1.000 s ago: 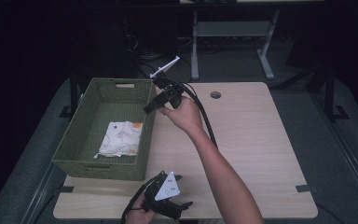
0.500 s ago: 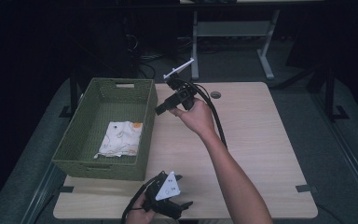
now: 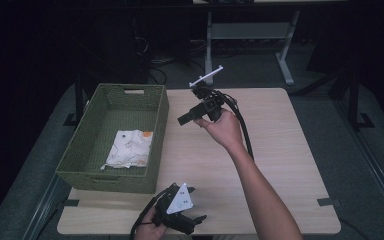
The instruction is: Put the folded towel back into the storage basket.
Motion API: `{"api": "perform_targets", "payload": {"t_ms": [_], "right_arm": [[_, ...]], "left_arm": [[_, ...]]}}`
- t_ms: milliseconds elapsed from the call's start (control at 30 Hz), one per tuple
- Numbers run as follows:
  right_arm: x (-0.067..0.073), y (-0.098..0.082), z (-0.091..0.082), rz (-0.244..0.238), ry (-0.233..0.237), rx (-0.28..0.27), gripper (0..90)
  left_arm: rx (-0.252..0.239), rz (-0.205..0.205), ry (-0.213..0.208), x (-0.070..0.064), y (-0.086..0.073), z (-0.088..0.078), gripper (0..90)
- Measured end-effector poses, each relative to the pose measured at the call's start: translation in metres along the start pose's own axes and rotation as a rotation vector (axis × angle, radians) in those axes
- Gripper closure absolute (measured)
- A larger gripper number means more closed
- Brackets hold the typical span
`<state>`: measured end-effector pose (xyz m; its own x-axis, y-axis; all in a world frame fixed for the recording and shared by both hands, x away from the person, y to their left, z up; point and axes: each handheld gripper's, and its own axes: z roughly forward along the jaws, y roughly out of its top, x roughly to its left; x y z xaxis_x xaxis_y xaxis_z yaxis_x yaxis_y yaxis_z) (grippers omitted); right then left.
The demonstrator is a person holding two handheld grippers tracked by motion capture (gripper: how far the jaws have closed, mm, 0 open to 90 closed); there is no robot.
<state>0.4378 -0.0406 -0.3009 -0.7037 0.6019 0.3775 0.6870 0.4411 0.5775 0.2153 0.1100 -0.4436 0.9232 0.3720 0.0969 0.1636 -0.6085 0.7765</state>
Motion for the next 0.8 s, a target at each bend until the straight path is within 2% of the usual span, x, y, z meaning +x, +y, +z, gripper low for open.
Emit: {"api": "perform_targets", "payload": {"t_ms": [800], "right_arm": [[-0.026,-0.035,-0.023,0.053,-0.016,-0.013,41.6]], "left_arm": [[0.005,-0.007,0.006,0.001,-0.001,0.001,16.1]]}}
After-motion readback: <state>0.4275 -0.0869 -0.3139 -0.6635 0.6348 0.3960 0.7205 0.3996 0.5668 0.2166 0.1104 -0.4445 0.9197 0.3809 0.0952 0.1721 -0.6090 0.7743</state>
